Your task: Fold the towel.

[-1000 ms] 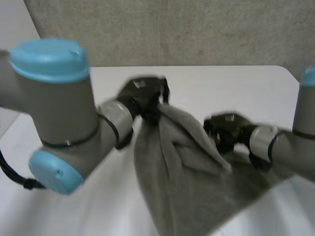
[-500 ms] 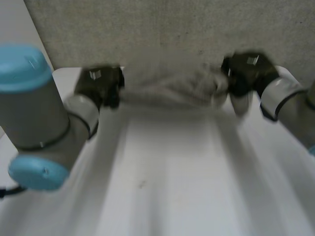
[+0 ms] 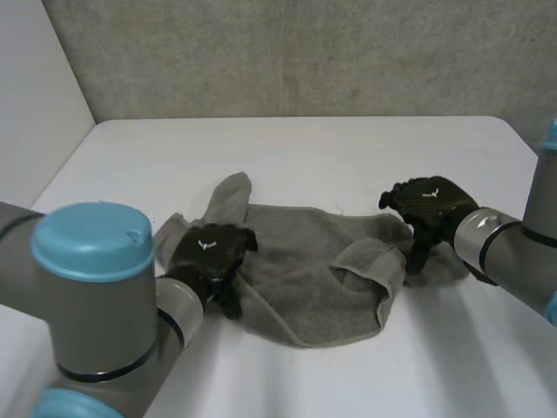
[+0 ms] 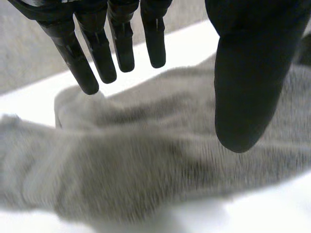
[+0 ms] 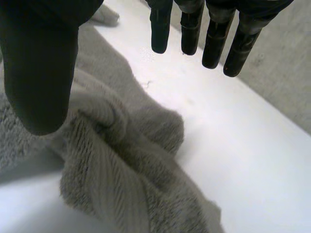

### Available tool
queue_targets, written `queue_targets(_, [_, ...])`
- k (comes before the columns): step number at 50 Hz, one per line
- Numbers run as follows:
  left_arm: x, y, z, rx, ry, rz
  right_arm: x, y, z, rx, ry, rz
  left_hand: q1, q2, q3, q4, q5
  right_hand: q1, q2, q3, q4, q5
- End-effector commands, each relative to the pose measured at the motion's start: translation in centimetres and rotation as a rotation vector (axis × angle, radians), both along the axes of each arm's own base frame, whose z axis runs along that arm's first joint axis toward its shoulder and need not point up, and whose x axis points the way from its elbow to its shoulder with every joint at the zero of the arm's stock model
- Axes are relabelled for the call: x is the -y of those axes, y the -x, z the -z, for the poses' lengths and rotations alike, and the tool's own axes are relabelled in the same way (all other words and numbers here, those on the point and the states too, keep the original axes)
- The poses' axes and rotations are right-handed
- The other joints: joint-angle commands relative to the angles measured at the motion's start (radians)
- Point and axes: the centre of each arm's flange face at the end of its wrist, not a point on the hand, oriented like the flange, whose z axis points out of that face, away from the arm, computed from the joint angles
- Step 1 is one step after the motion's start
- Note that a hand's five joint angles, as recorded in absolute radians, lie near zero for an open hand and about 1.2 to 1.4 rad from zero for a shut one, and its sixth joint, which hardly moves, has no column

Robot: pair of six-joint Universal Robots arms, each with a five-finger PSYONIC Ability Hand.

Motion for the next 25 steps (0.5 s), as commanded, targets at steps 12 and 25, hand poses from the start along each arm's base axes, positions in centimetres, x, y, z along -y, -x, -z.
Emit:
queue_targets(12, [4.9, -2.7, -4.8, 0.008, 0.173, -0.001, -3.9, -1.9, -1.9, -0.27, 0.253, -0.463, -0.045, -0.036, -0.036, -0.033, -0.034, 0.063, 0.03, 0.051, 0.044, 0.048])
queue_targets(25, [8.0, -2.5, 0.2, 0.123, 0.118, 0.284, -6.8, -1.6, 1.7, -0.529, 0.341, -0.708, 0.002, 0.011, 0.011, 0.014, 0.013, 0.072, 0.039, 0.059, 0.053, 0.056])
